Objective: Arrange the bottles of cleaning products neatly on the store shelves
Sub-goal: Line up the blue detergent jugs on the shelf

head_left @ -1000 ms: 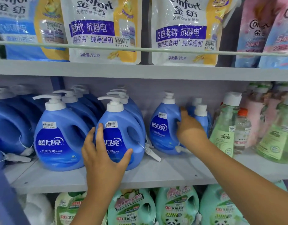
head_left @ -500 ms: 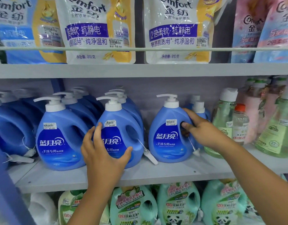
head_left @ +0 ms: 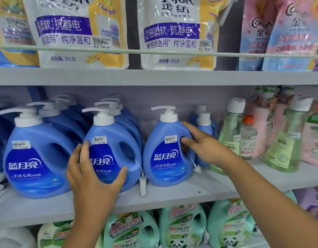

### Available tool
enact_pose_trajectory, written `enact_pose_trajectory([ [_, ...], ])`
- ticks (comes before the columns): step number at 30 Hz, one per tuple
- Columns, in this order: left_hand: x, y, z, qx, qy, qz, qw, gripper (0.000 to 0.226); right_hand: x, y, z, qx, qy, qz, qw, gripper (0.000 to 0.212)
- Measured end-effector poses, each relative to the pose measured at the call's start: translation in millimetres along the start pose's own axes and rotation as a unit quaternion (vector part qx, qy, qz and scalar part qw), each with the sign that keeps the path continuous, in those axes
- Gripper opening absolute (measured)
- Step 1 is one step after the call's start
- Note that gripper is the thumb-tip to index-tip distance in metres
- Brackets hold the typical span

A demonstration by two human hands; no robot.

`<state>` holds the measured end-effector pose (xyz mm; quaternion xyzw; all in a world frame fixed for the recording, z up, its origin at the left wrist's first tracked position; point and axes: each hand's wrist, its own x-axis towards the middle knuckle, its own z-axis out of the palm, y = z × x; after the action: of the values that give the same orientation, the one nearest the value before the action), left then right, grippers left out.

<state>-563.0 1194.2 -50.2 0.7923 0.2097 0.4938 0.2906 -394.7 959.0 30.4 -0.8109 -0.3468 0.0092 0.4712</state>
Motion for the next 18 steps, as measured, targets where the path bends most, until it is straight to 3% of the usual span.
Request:
enact_pose_trajectory([
  [4,-7,9,6,-0.021,-0.003,-0.016,1.0,0.109,1,9,5,0.0,0.008,-0.006,1.0,0.04],
  [6,-15,28,8,-0.051,0.027,-0.029,0.998,0.096,-9,15,5,0.009,0.005,-0.021,1.0,0.042],
  [8,-28,60,14,-0.063,0.094,0.039,0.993,0.073,-26,22,-5,0.027,-0.004,-0.036,0.999,0.047],
  [10,-46,98,31,-0.091,0.104,0.113,0.984,0.054,-45,32,-31,0.04,0.011,-0.037,0.998,0.048],
  [13,-69,153,77,-0.169,-0.008,0.111,0.979,0.032,-75,50,-89,0.064,0.097,-0.041,0.992,0.037],
  [15,-78,183,117,-0.175,-0.086,0.081,0.977,0.04,-92,70,-134,0.069,0.192,-0.04,0.978,0.03],
  [18,-85,211,174,-0.157,-0.146,0.014,0.977,0.06,-110,114,-184,0.023,0.337,-0.015,0.941,0.025],
])
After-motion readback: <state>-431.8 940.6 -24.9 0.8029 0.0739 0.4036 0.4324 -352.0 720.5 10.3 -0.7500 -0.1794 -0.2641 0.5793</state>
